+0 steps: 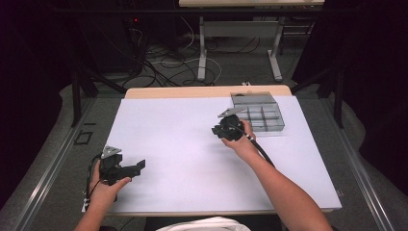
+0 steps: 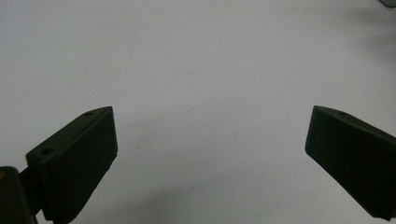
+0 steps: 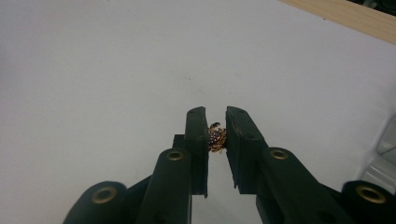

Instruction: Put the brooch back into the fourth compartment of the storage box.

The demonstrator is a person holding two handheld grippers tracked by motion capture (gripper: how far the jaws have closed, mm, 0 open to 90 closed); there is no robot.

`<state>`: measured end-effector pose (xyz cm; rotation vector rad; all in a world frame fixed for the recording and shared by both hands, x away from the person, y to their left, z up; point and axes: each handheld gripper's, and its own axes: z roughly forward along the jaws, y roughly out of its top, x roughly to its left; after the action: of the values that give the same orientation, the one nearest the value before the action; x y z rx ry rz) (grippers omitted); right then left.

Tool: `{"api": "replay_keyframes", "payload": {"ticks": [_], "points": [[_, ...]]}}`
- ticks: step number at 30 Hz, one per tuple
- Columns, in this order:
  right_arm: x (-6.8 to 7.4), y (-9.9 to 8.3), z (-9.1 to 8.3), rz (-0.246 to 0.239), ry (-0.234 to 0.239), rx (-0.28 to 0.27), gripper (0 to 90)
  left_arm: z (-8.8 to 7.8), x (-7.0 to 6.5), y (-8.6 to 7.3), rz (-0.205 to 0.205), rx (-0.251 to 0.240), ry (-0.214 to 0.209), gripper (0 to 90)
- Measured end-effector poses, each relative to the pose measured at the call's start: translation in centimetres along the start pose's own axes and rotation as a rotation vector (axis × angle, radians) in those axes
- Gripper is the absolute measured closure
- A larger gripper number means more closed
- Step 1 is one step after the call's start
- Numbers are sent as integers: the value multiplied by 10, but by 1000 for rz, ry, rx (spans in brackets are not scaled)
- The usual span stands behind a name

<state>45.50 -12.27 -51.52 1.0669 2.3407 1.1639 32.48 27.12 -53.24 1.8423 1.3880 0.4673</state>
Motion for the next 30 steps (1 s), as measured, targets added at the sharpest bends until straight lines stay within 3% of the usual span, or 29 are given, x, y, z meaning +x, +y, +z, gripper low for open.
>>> {"api": "replay_keyframes", "payload": {"ticks": [9,10,30], "points": [[-15,-2,-8,6,-33,4,798,0,0,0,-1,-2,-1,22],[-16,-2,-9,29,-35,10,797,0,0,0,0,0,1,22],[-44,-5,-25,87,-96,11,798,0,0,0,-1,0,1,22]]}}
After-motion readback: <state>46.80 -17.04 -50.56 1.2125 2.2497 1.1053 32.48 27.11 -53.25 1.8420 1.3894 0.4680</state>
